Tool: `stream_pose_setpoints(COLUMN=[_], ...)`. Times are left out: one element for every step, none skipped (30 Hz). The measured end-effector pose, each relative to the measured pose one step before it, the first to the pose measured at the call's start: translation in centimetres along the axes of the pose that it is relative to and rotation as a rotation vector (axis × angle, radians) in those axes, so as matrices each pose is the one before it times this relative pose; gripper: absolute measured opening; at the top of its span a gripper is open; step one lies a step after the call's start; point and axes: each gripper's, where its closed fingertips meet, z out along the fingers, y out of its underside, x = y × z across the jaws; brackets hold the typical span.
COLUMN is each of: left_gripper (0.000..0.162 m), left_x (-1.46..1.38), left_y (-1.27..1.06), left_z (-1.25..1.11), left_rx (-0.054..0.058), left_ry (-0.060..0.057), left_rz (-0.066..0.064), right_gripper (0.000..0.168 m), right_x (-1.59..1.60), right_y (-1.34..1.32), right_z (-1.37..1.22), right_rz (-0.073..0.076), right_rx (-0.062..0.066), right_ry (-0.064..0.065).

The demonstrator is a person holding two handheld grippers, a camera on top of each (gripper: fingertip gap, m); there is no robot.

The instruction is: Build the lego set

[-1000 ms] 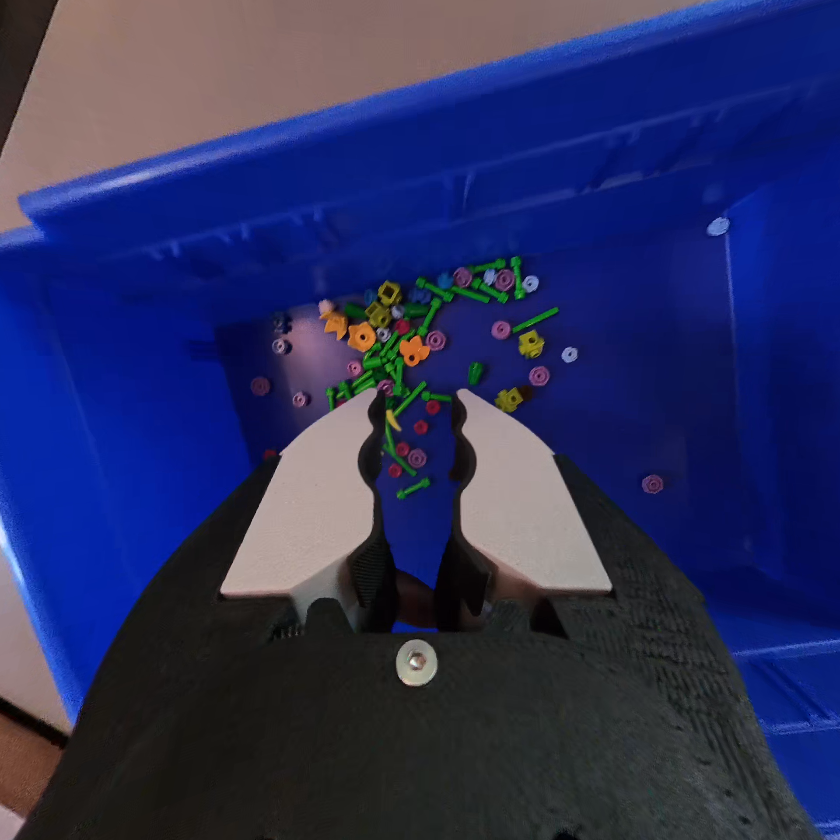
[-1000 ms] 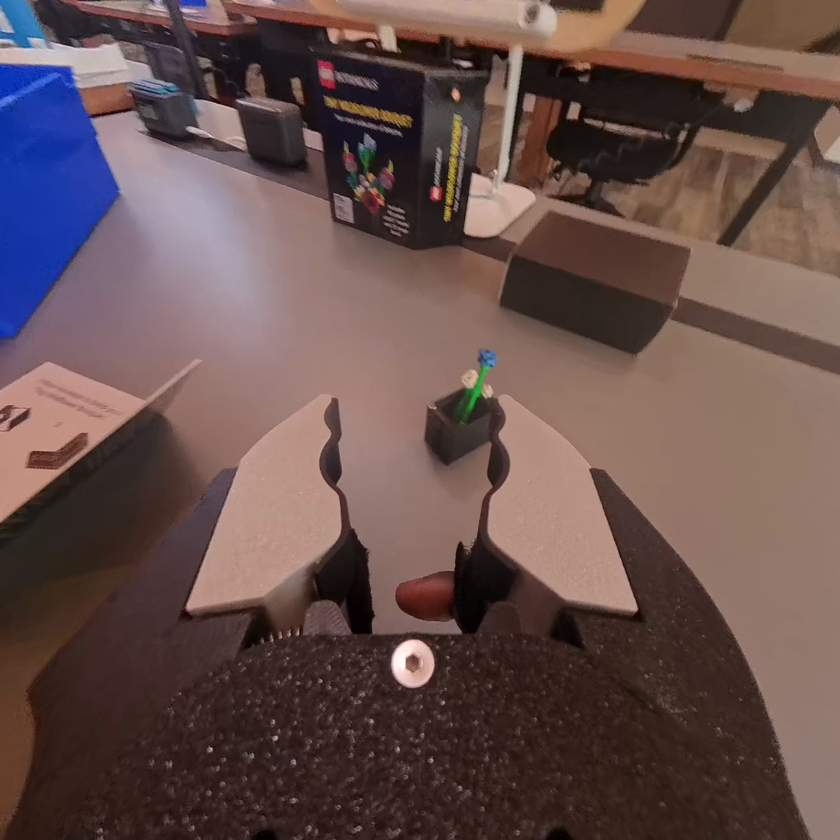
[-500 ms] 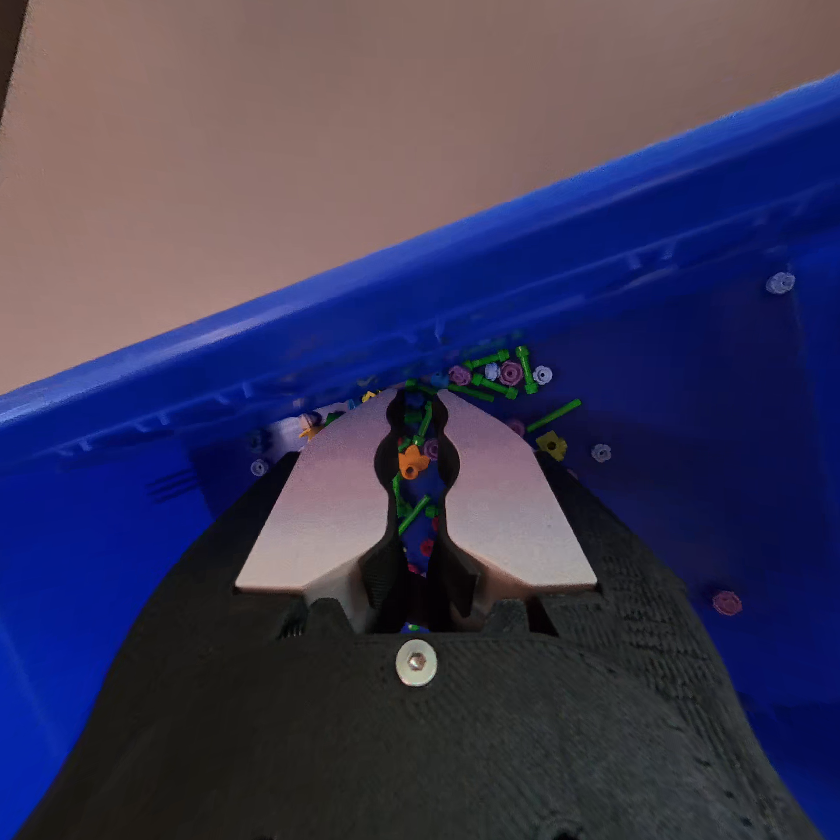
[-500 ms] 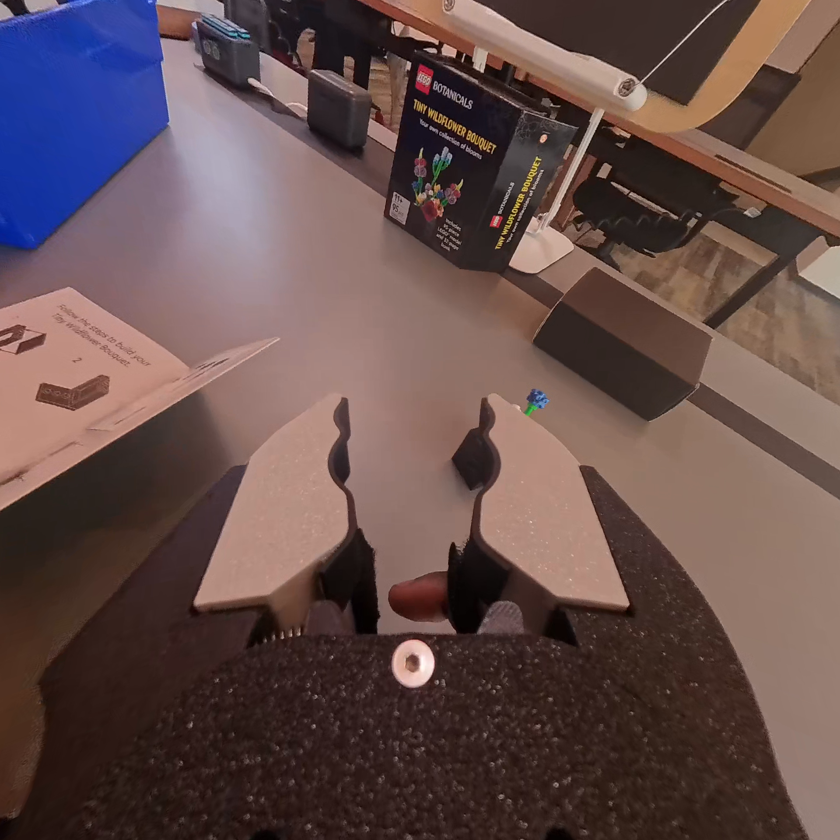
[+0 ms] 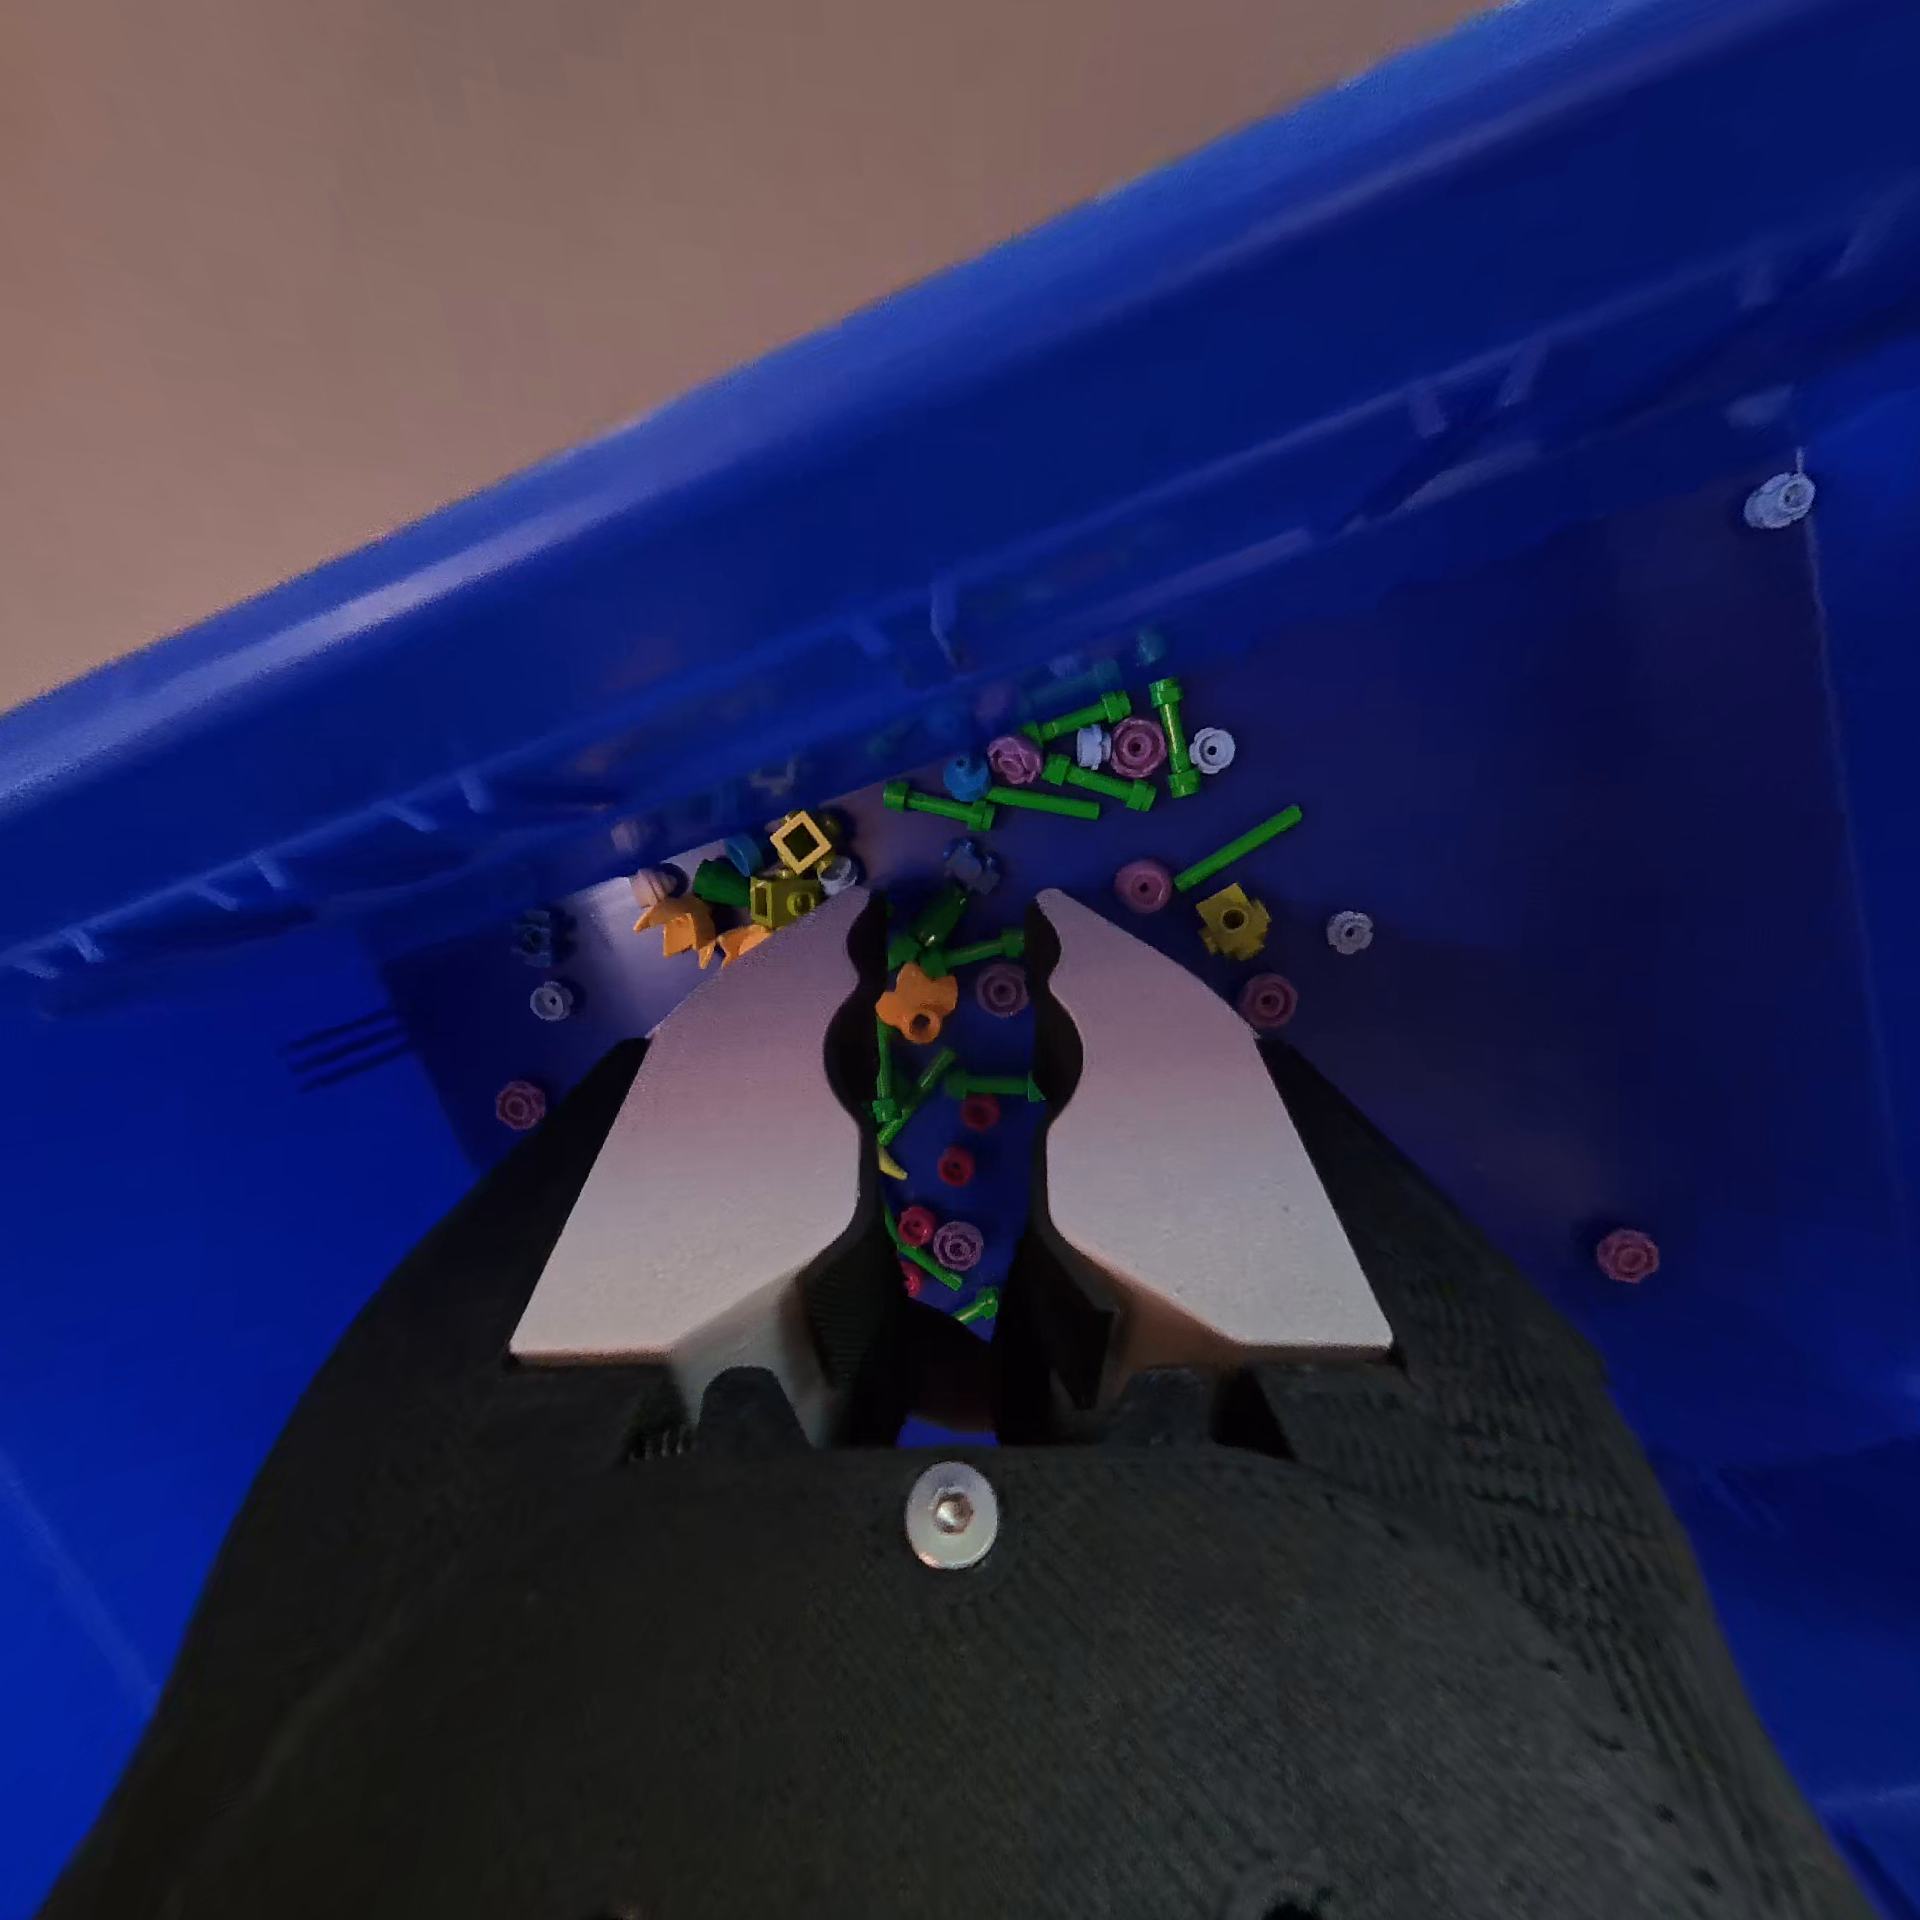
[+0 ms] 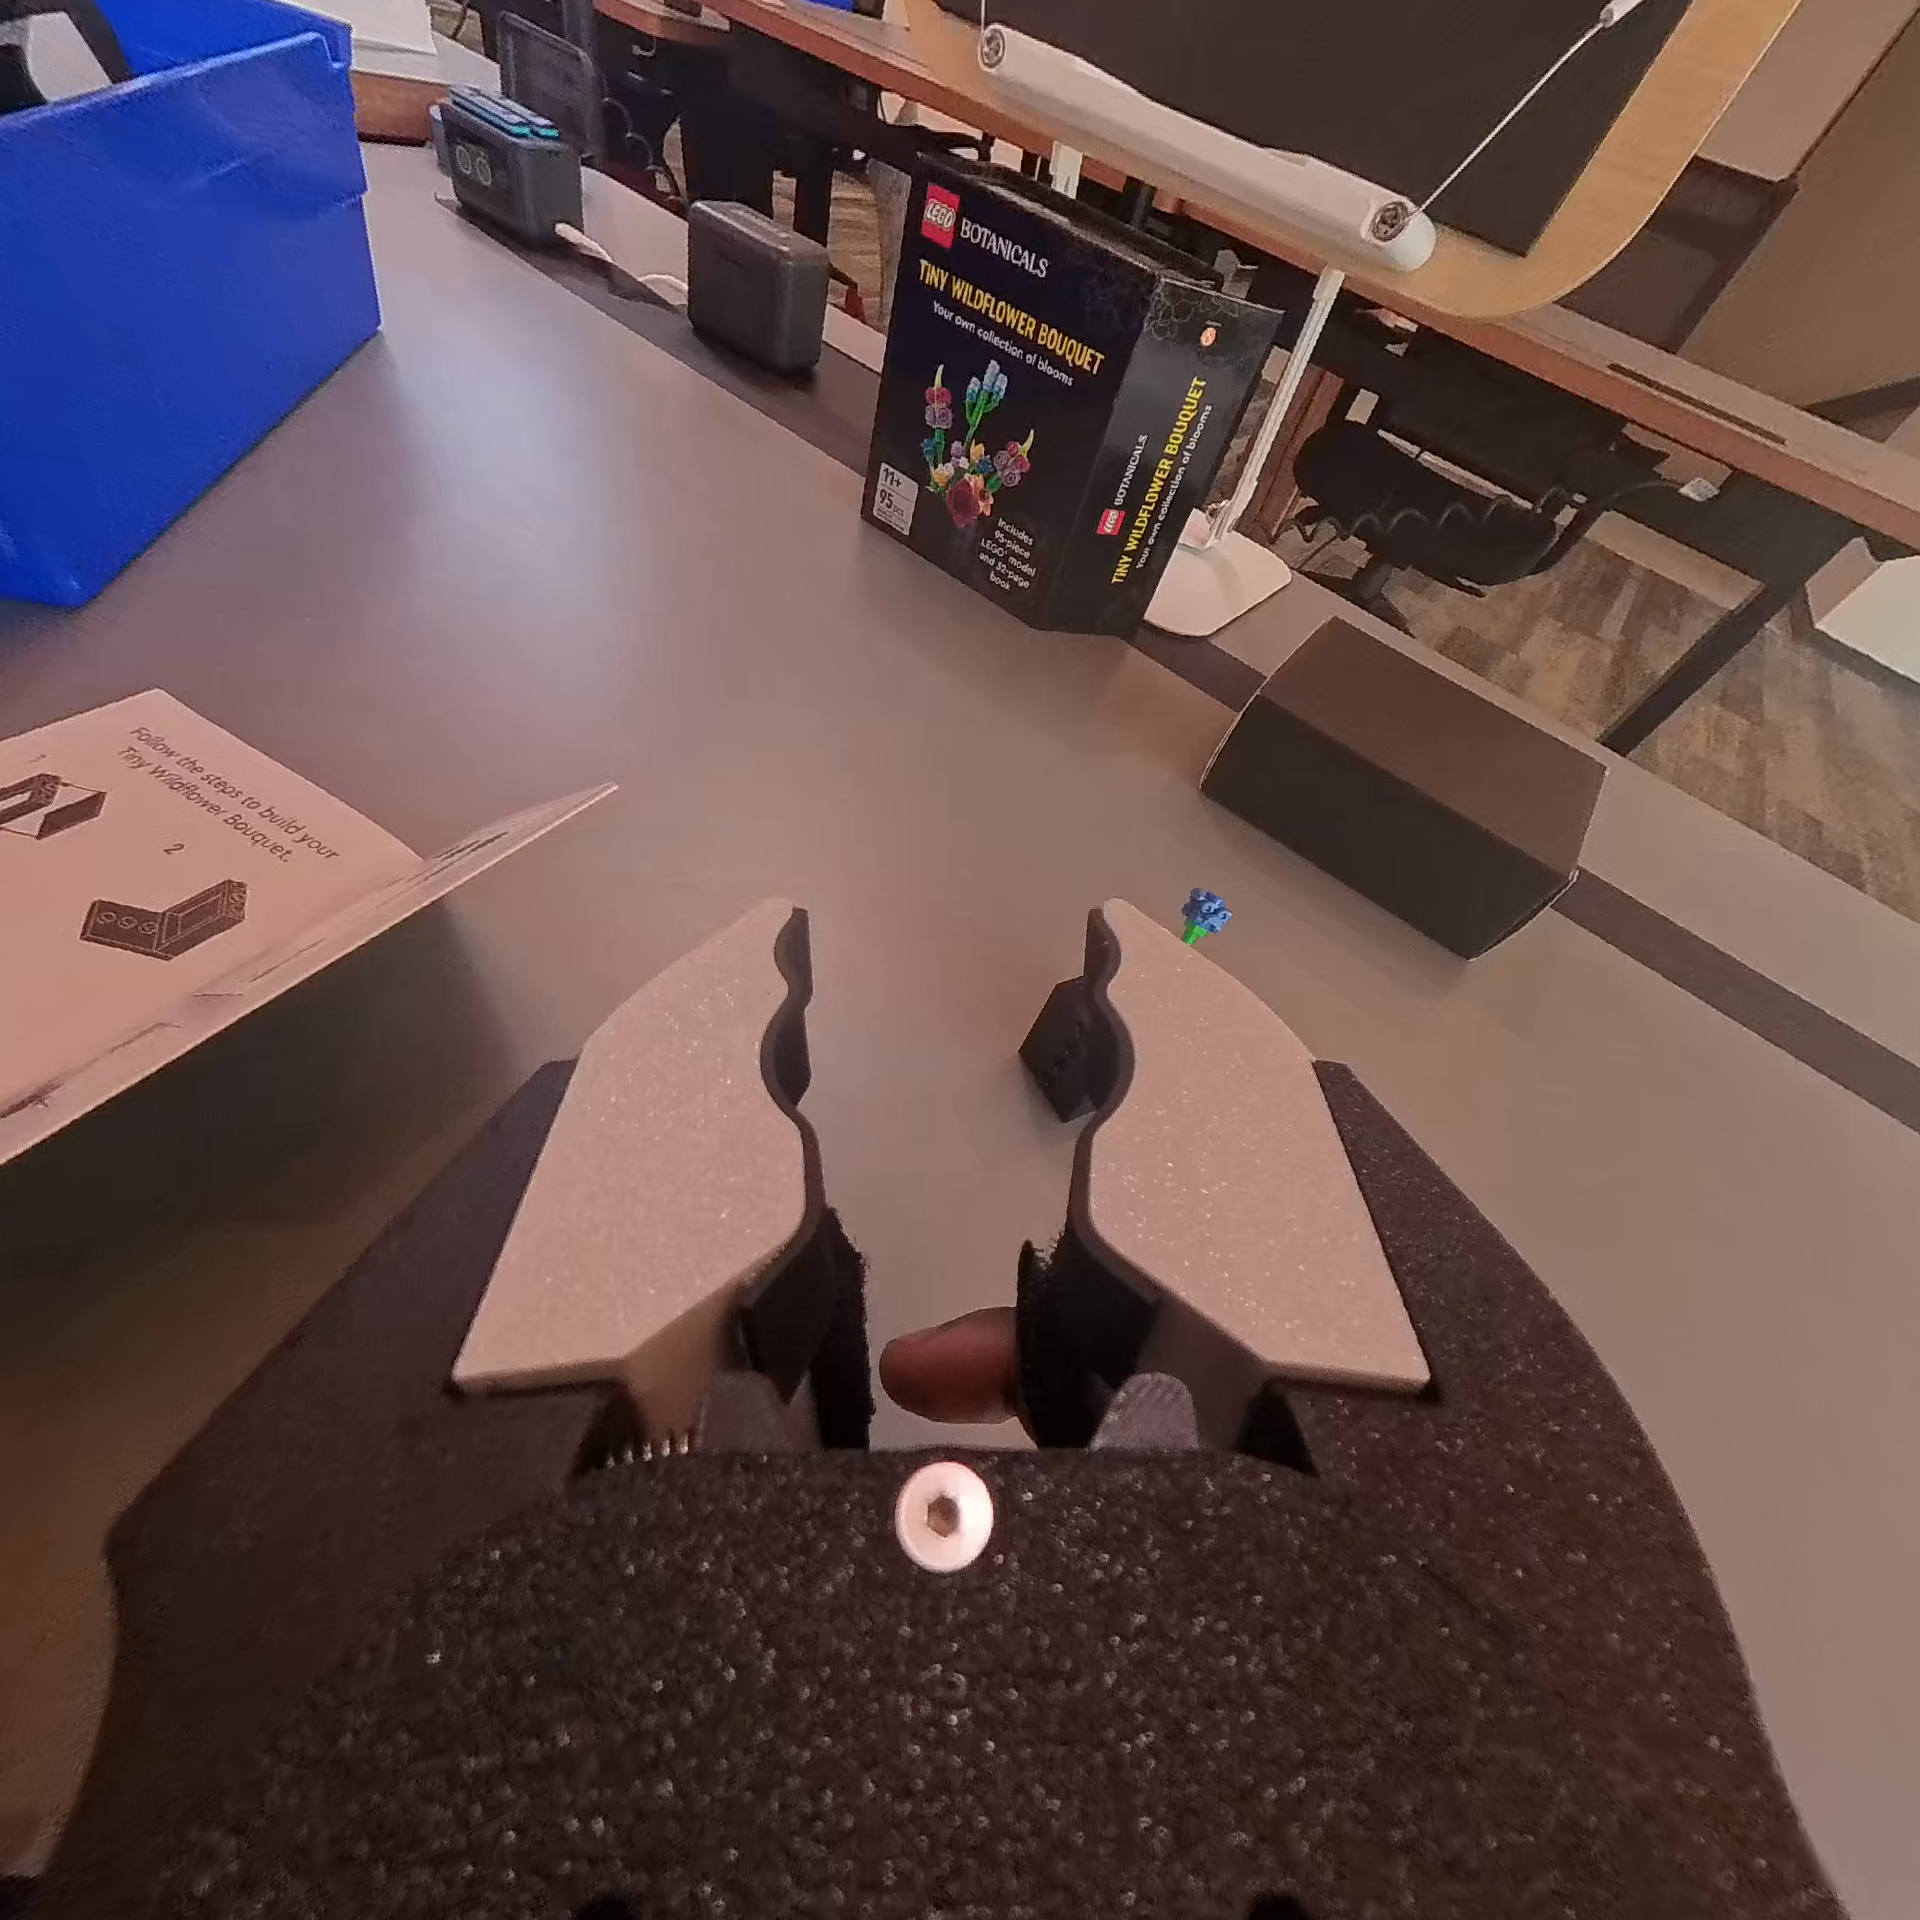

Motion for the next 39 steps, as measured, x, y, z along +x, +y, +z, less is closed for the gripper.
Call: stream_pose_setpoints(left_gripper=[0.024,0.022,0.021,0.021,0.021,0.021,0.021,0.021,0.020,0.020,0.020,0.020,0.020,0.020,0.019,0.017,0.016,0.013,0.012,0.012,0.012,0.012,0.012,0.012,0.012,0.011,0.012,0.012,0.011,0.011,0.011,0.011,0.011,0.012,0.012,0.012,0.011,0.011,0.012], left_x=[0.030,0.019,0.050,0.123,0.160,0.182,0.097,0.011,-0.042,-0.138,-0.187,-0.136,-0.054,-0.001,0.060,0.111,0.085,0.062,0.061,0.025,-0.001,-0.002,0.012,0.068,0.076,0.099,0.188,0.349,0.586,0.853,1.065,1.267,1.486,1.707,1.853,1.914,1.881,1.820,1.859], left_y=[-0.192,-0.222,-0.233,-0.213,-0.116,0.046,0.215,0.174,-0.072,-0.148,-0.047,0.027,0.023,0.031,0.066,0.051,-0.041,-0.037,0.014,0.004,-0.006,0.005,0.000,-0.071,-0.264,-0.495,-0.695,-0.856,-1.052,-1.235,-1.328,-1.361,-1.337,-1.230,-1.064,-0.790,-0.569,-0.569,-0.563], left_z=[0.045,0.034,-0.005,-0.019,0.000,0.036,0.081,0.065,-0.001,-0.055,-0.036,-0.026,-0.001,0.051,0.082,0.085,0.030,0.023,0.028,0.001,0.010,-0.019,-0.036,-0.162,-0.391,-0.698,-0.967,-1.155,-1.251,-1.261,-1.174,-1.033,-0.793,-0.487,-0.132,0.221,0.530,0.802,1.040], left_rx=[0.0044,0.0058,0.0068,0.0058,0.0014,-0.0073,-0.0177,-0.0156,0.0014,0.0066,-0.0005,-0.0037,-0.0034,-0.0028,-0.0047,-0.0039,0.0023,0.0026,0.0014,0.0016,0.0012,0.0012,-0.0007,0.0022,0.0141,0.0277,0.0343,0.0347,0.0364,0.0372,0.0332,0.0279,0.0226,0.0172,0.0088,-0.0044,-0.0122,-0.0085,-0.0064], left_ry=[0.0030,0.0001,0.0014,0.0065,0.0112,0.0141,0.0109,0.0070,0.0045,-0.0017,-0.0059,-0.0026,0.0030,0.0058,0.0084,0.0107,0.0085,0.0086,0.0094,0.0073,0.0043,-0.0005,-0.0043,-0.0047,-0.0069,-0.0130,-0.0180,-0.0213,-0.0227,-0.0208,-0.0185,-0.0161,-0.0084,0.0013,0.0077,0.0111,0.0095,0.0071,0.0130], left_rz=[0.0048,0.0070,0.0108,0.0154,0.0196,0.0223,0.0204,0.0145,0.0087,0.0085,0.0106,0.0086,0.0047,0.0028,0.0047,0.0067,0.0038,-0.0011,-0.0104,-0.0165,-0.0111,-0.0011,0.0014,-0.0083,-0.0192,-0.0218,-0.0179,-0.0111,-0.0009,0.0065,0.0091,0.0099,0.0096,0.0097,0.0108,0.0134,0.0170,0.0165,0.0145], right_gripper=[0.051,0.051,0.051,0.051,0.051,0.051,0.051,0.050,0.050,0.050,0.050,0.050,0.050,0.050,0.050,0.050,0.050,0.050,0.050,0.050,0.050,0.049,0.049,0.049,0.049,0.049,0.049,0.049,0.049,0.049,0.049,0.049,0.049,0.049,0.048,0.048,0.048,0.048,0.047], right_x=[0.013,0.021,0.034,0.036,0.031,0.014,0.006,-0.011,-0.014,0.008,0.001,-0.017,-0.021,-0.019,-0.028,-0.005,-0.009,0.005,-0.001,0.026,0.008,0.005,-0.029,-0.020,-0.031,-0.033,-0.057,-0.072,-0.097,-0.087,-0.083,-0.090,-0.089,-0.090,-0.078,-0.063,-0.046,-0.007,0.018], right_y=[0.013,0.016,0.038,0.053,0.047,0.030,0.013,-0.003,-0.005,0.005,0.005,0.007,0.003,0.027,0.016,0.031,0.015,0.002,-0.002,-0.012,-0.009,0.001,0.005,0.029,0.013,-0.017,-0.079,-0.115,-0.150,-0.141,-0.135,-0.134,-0.127,-0.115,-0.098,-0.080,-0.042,-0.041,-0.016], right_z=[-0.005,0.004,0.001,0.007,0.010,0.000,0.009,-0.005,-0.001,-0.003,-0.007,0.007,0.005,0.019,0.016,0.013,0.003,-0.001,-0.003,-0.006,-0.016,0.005,0.016,0.016,0.018,-0.010,-0.016,-0.045,-0.052,-0.052,-0.059,-0.057,-0.041,-0.036,-0.017,-0.014,-0.015,-0.023,-0.016], right_rz=[0.0018,0.0013,0.0004,0.0001,0.0003,0.0006,0.0011,0.0008,0.0000,-0.0008,-0.0009,-0.0004,0.0001,0.0000,-0.0005,-0.0010,-0.0010,-0.0005,-0.0006,-0.0017,-0.0036,-0.0040,-0.0031,-0.0018,-0.0006,0.0004,0.0009,0.0006,-0.0008,-0.0020,-0.0030,-0.0034,-0.0031,-0.0024,-0.0010,0.0007,0.0009,0.0010,0.0022], right_rx=[0.0005,0.0000,-0.0009,-0.0017,-0.0022,-0.0014,-0.0001,0.0005,0.0003,-0.0004,-0.0005,-0.0002,-0.0005,-0.0011,-0.0014,-0.0015,-0.0008,-0.0001,0.0001,0.0001,0.0002,-0.0003,-0.0012,-0.0018,-0.0012,0.0008,0.0035,0.0054,0.0059,0.0058,0.0052,0.0046,0.0046,0.0045,0.0049,0.0039,0.0025,0.0032,0.0024], right_ry=[0.0003,0.0002,0.0009,0.0012,0.0010,0.0002,-0.0002,-0.0006,-0.0004,0.0002,0.0002,-0.0004,-0.0014,-0.0014,-0.0009,-0.0001,-0.0002,0.0001,0.0004,0.0016,0.0022,0.0017,0.0000,-0.0008,-0.0012,-0.0020,-0.0029,-0.0031,-0.0030,-0.0020,-0.0015,-0.0014,-0.0015,-0.0018,-0.0018,-0.0019,-0.0007,0.0005,0.0011])
